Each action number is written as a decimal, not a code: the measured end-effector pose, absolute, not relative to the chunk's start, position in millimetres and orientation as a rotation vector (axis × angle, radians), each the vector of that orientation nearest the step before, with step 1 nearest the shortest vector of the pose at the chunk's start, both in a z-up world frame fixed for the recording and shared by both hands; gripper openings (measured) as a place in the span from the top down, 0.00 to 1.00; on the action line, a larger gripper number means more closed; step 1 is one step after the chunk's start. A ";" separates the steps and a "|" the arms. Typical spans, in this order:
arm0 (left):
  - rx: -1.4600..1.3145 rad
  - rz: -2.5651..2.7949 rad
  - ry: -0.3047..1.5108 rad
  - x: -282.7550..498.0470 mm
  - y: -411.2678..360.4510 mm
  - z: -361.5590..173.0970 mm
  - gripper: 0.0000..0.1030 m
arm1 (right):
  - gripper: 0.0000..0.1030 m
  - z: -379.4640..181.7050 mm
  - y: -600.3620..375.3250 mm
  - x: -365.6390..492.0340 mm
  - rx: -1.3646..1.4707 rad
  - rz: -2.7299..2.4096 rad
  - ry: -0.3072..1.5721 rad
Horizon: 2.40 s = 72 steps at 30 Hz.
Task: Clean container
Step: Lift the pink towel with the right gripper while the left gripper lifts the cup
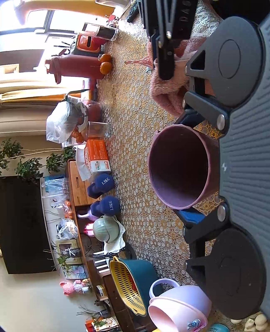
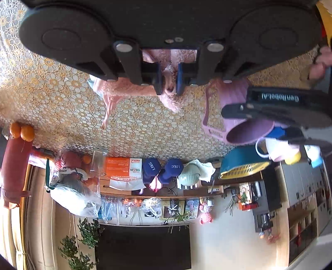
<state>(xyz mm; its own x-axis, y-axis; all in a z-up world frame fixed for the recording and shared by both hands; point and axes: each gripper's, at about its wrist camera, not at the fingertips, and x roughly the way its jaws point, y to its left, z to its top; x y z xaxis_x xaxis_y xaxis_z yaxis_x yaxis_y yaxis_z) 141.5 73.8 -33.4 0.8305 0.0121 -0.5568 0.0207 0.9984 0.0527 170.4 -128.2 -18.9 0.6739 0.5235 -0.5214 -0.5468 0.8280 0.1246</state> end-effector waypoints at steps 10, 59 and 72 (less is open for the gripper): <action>0.047 -0.060 0.602 120.7 62.6 -31.5 0.25 | 0.92 18.6 -123.0 182.9 0.164 0.796 0.574; -0.331 -0.084 0.676 137.8 138.6 -31.8 0.26 | 0.90 -34.6 -132.1 198.0 0.315 0.802 0.718; -0.392 -0.068 0.708 146.1 154.0 -34.1 0.27 | 0.90 -44.6 -80.6 186.3 0.298 0.967 0.729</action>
